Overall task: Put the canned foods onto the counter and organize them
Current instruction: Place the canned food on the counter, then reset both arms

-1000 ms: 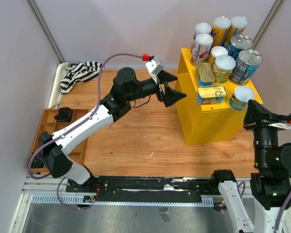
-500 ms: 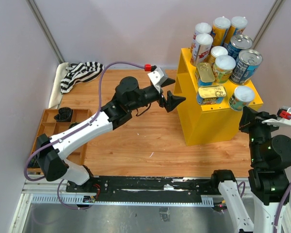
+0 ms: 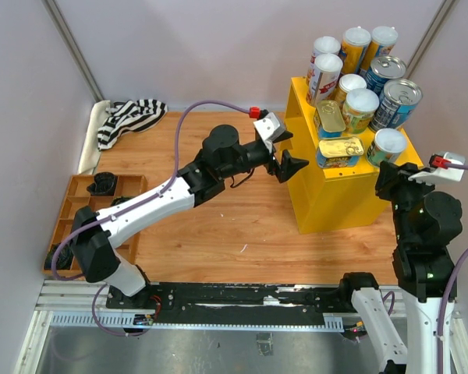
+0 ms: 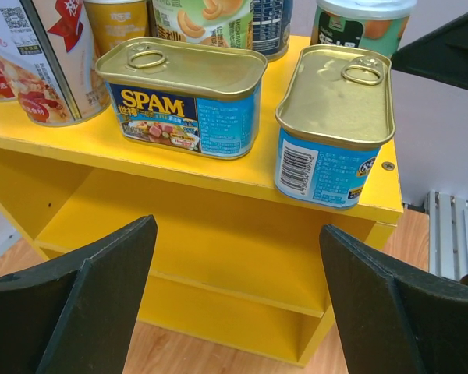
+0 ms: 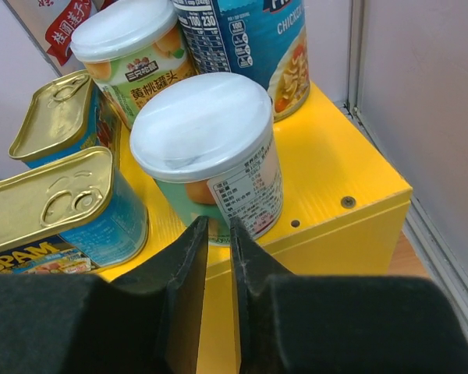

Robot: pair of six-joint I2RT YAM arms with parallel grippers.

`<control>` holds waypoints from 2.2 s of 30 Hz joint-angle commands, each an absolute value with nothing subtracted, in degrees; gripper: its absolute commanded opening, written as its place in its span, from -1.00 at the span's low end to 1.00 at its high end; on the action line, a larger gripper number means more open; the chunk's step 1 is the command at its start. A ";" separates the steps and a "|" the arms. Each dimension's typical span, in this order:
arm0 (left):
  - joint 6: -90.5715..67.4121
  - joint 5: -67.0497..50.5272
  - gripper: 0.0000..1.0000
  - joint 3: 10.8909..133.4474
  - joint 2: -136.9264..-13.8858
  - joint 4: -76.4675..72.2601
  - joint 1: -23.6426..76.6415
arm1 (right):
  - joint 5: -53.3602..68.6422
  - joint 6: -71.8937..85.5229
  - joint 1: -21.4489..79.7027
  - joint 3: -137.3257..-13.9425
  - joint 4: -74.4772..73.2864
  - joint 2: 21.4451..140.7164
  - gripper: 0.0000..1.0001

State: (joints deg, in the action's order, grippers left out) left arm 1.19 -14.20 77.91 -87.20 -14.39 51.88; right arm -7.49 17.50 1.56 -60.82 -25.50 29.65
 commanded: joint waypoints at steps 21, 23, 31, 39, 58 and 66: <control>2.71 -12.65 0.78 85.67 -92.81 -15.21 53.85 | 2.01 14.17 0.26 -60.82 -19.06 31.02 -0.57; 2.78 -12.68 0.78 86.31 -93.27 -14.98 53.95 | 4.78 14.00 0.26 -61.41 -19.36 30.72 -0.54; 3.17 -12.24 0.78 88.88 -95.49 -13.56 54.49 | 11.20 12.23 0.26 -63.21 -18.29 26.37 -0.13; 7.16 -7.15 0.99 86.06 -89.26 -12.44 54.54 | 14.04 14.41 0.26 -64.67 -13.53 25.93 0.97; -9.02 -1.65 0.99 67.40 -58.19 -9.14 23.95 | 13.61 21.90 0.26 -70.98 -4.21 39.29 0.97; -6.59 1.43 0.99 66.96 -54.07 -5.98 22.69 | 15.64 21.27 0.27 -70.16 -2.86 38.38 0.97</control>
